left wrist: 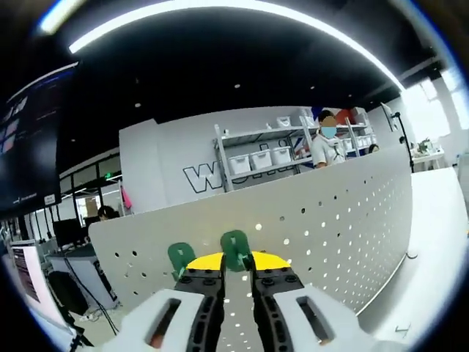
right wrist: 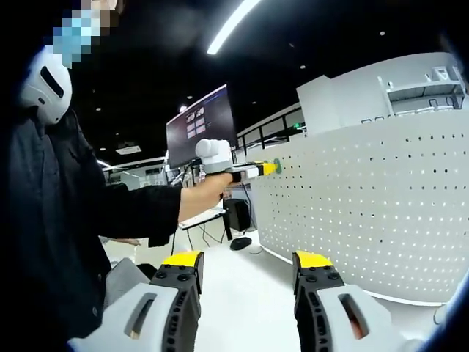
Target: Insert the hook assembly into the mounting plate slot until the hook locks in place.
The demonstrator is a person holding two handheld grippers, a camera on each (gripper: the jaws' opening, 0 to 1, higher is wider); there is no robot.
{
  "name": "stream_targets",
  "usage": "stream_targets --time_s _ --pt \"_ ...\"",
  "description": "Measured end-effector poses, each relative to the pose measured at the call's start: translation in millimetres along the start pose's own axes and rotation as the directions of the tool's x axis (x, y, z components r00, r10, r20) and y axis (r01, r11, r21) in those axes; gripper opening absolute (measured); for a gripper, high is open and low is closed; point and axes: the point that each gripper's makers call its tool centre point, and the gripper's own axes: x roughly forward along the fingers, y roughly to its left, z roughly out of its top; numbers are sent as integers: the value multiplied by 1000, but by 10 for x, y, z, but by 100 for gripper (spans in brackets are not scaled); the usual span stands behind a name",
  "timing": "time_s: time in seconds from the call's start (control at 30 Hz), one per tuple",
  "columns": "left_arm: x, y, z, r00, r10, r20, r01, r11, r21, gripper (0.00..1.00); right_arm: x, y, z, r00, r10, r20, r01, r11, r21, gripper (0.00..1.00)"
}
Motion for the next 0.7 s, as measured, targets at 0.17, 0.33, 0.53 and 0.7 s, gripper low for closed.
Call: stream_targets --time_s 0.17,0.33,0.53,0.7 --pt "-349 -43 -63 999 -31 15 32 998 -55 16 -27 -49 19 1000 -17 9 17 1000 3 48" --pt "-701 -120 -304 997 -77 -25 74 992 -98 17 -10 -37 13 1000 -17 6 17 1000 -2 48" --pt "-1040 -176 -502 992 -114 -60 106 987 -117 20 33 -4 -21 1000 -4 -1 4 1000 2 48" --pt "-1315 -222 -694 987 -131 -98 119 985 -125 20 78 45 -23 1000 14 -1 -14 1000 2 48"
